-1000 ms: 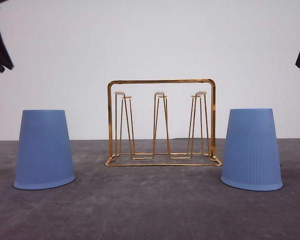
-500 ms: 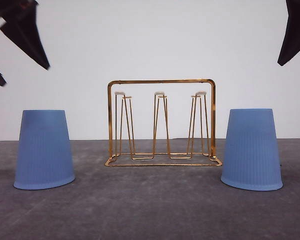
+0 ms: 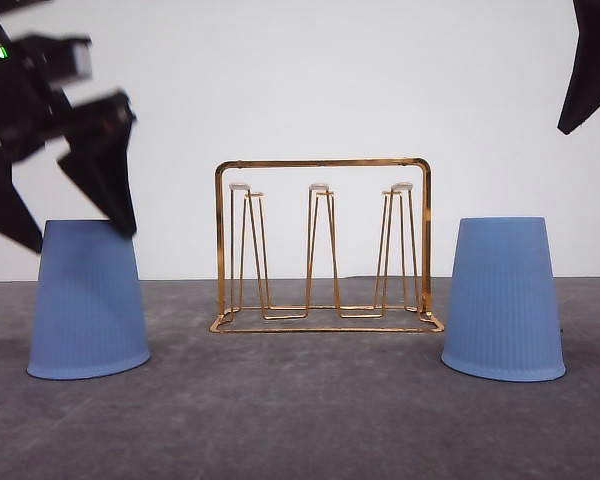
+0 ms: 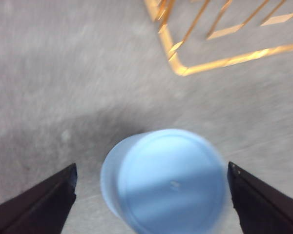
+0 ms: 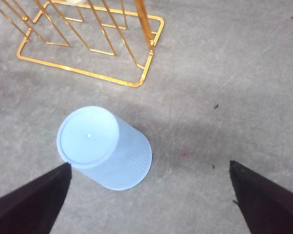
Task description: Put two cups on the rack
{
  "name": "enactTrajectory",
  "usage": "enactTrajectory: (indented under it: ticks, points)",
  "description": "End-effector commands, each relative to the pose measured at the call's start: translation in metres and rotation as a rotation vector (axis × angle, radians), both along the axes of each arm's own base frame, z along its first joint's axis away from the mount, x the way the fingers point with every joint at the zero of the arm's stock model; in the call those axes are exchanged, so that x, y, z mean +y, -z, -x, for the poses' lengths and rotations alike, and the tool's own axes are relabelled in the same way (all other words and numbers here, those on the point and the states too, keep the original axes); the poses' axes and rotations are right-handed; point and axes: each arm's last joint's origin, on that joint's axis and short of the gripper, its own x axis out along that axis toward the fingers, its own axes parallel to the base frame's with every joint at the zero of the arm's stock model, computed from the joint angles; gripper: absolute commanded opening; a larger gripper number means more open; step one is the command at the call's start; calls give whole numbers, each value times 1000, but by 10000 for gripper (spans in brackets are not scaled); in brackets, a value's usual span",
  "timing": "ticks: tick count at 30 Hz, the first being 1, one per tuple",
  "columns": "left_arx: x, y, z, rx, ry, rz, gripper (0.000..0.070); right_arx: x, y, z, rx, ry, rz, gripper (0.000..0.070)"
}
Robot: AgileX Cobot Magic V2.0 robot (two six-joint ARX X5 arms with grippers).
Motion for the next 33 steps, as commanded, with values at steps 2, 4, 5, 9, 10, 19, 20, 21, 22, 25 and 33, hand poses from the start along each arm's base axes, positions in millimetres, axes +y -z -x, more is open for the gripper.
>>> enactTrajectory:
  ticks: [2, 4, 5, 9, 10, 19, 20, 21, 22, 25, 33]
  points:
    - [-6, 9, -9, 11, 9, -16, 596, 1, -2, -2, -8, -10, 2, 659]
    - [-8, 15, -12, 26, 9, -21, 558, 1, -2, -2, -8, -10, 2, 659]
    - [-9, 17, -14, 34, 9, -23, 508, 1, -2, -2, -8, -10, 2, 659]
    - [-11, 19, -14, 41, 19, -24, 309, 1, -2, -2, -8, -10, 2, 659]
    - [-12, 18, -14, 36, 23, -21, 297, 1, -2, -2, -8, -10, 2, 659]
    - [-36, -48, -23, -92, 112, 70, 302, 1, -2, -2, -4, -11, 2, 659]
    - [-39, -61, -24, -123, 125, 81, 302, 1, -2, -2, -4, -11, 2, 659]
    - [-42, -73, -25, -152, 135, 91, 308, 1, -2, -2, -2, -11, 2, 659]
    - [-45, -85, -25, -183, 148, 99, 311, 1, -2, -2, 0, -11, 3, 659]
    - [-51, -114, -25, -275, 189, 111, 315, 1, -1, -1, 7, -11, 3, 659]
    - [-61, -127, -40, -383, 181, 80, 400, 1, 0, 0, 23, -11, 4, 659]
